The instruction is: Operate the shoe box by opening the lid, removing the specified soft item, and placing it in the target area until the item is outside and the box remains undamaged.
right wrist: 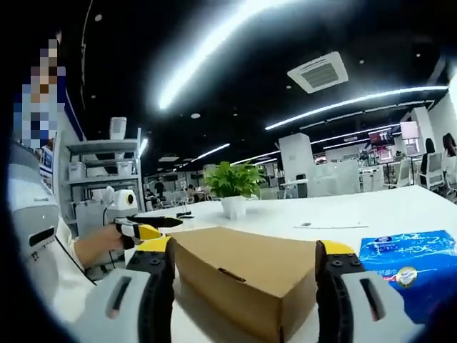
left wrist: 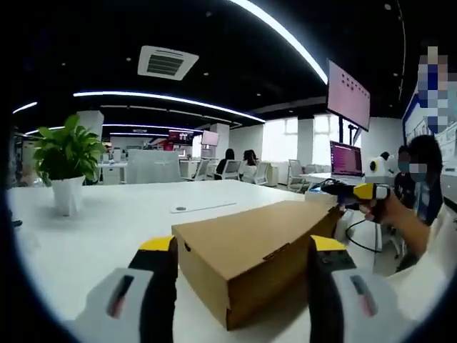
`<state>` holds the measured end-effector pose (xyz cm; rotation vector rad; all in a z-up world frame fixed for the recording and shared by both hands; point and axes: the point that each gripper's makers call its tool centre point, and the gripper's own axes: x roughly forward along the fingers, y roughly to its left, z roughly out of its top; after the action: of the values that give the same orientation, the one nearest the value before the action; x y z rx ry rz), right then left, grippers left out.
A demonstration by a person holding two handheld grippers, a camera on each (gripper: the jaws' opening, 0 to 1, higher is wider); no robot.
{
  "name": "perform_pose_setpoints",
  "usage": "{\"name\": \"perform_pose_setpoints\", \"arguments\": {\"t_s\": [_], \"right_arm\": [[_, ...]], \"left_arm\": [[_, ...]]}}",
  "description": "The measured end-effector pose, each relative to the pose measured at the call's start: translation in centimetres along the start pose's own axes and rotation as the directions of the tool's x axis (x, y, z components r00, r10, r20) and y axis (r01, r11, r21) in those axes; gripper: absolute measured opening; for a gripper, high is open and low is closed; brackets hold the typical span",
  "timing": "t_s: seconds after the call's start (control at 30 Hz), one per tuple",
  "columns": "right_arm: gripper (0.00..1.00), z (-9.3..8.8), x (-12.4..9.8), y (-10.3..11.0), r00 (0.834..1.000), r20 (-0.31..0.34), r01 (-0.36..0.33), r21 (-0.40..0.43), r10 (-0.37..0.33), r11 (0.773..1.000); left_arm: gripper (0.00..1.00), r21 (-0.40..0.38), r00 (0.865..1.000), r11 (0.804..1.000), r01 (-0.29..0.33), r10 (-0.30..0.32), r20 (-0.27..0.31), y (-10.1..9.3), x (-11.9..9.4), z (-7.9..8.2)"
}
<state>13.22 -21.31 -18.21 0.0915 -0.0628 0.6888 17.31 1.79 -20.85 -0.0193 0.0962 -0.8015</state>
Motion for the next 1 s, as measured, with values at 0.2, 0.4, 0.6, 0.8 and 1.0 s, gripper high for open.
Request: {"name": "perform_pose_setpoints", "arguments": {"t_s": [0.2, 0.4, 0.6, 0.8, 1.0], "right_arm": [[0.59, -0.4, -0.4, -0.6, 0.997, -0.024, 0.069, -0.133, -0.072, 0.989], [0.70, 1.7, -0.6, -0.7, 0.997, 0.069, 0.043, 0.035, -0.046, 0.998], [0.81, 2.1, -0.6, 0.0, 0.998, 0.065, 0.006, -0.016, -0.005, 1.000], [0.71, 1.2, -0.2, 1.4, 1.000, -0.016, -0.012, -0.186, 0.010, 0.982], [0.72, 1.5, -0.1, 2.6, 0.998, -0.057, -0.020, -0.428, -0.005, 0.904]], "left_arm": [[0.76, -0.010, 0.997, 0.997, 0.076, -0.076, 0.011, -1.1, -0.3, 0.7], [0.77, 0.201, 0.999, 0.979, 0.034, -0.030, -0.022, -0.8, -0.8, 1.3], [0.75, 0.383, 0.999, 0.922, 0.046, -0.046, -0.009, -1.4, -1.3, 1.9], [0.72, 0.386, 0.991, 0.914, 0.125, -0.135, -0.002, -3.1, -1.3, 1.7], [0.67, 0.495, 0.991, 0.862, 0.108, -0.056, -0.119, -2.5, -1.3, 0.1]]}}
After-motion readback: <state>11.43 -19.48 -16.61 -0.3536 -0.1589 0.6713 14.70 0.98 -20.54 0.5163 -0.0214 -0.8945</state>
